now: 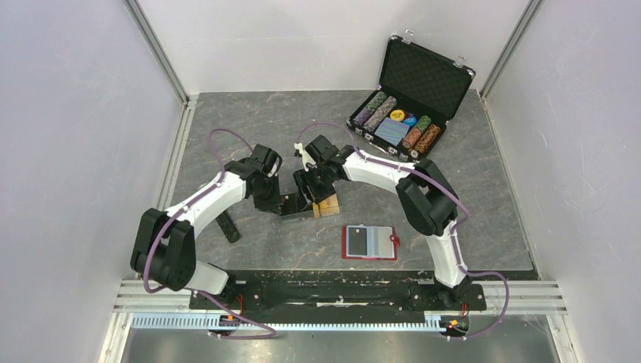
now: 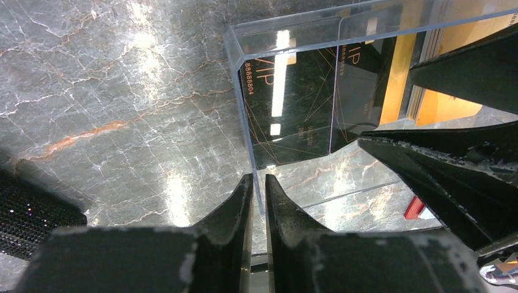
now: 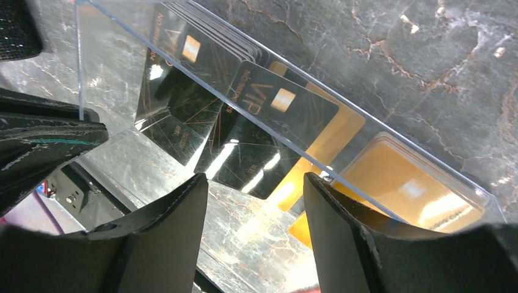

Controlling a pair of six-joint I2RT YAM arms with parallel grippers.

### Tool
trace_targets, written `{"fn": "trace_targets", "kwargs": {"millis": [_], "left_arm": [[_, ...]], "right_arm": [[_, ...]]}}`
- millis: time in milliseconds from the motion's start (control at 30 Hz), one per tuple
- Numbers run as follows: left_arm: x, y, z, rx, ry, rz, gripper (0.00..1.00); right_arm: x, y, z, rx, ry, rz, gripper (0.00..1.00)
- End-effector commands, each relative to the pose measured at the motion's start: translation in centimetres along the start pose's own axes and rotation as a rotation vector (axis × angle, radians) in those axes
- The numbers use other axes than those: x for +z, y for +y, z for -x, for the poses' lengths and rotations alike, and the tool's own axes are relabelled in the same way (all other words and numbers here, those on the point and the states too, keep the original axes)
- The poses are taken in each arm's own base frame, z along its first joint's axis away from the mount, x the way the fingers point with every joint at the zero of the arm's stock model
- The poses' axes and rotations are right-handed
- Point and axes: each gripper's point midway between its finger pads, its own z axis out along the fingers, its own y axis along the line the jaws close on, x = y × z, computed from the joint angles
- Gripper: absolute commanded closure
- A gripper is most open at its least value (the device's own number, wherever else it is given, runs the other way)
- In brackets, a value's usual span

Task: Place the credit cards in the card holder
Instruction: Pick up the credit card from the storage box.

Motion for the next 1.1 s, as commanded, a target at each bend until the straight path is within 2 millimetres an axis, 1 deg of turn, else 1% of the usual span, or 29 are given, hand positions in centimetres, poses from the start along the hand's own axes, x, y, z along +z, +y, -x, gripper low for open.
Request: {"fn": "trace_targets", "kwargs": {"millis": [0,100,167,267,567,733,833,933,1067], "left_arm": [[-1.6,-1.2,1.5,0.047,-0.050,-0.044,0.83],[-1.4,-1.1,1.2,0.047,-0.041,-0.042,0.83],[-1.3,-1.0,1.0,0.046,-0.033,-0.039,0.83],[-1.1,-0.7,0.7,0.045,-0.026,-0.033,0.83],[-0.1,-0.8,0.0,0.042,0.004,-0.041,0.83],[0.5,-1.1,-0.1,0.051,0.018,-0.038,0.84],[0.9,-1.2,-0.3,0.055,0.029,-0.034,0.84],[1.1,-1.2,-0.4,0.061,0.035,-0.028,0.85],[1.2,-1.2,-0.5,0.062,0.038,-0.023,0.85]], "right_arm": [[-0.9,1.4,1.4,0.007,-0.059,0.064,0.38],[-0.1,0.9,0.9,0.018,-0.042,0.059,0.35],[0.3,1.1,0.7,0.026,-0.040,0.078,0.33],[0.9,1.7,0.7,0.048,-0.038,0.124,0.33],[2.5,1.9,0.5,0.083,-0.015,0.161,0.33],[3.2,1.9,0.2,0.085,-0.005,0.161,0.38],[3.6,2.3,0.0,0.091,0.005,0.179,0.40],[3.8,2.6,0.1,0.090,0.003,0.188,0.41],[3.6,2.7,0.4,0.086,-0.008,0.182,0.46]]}}
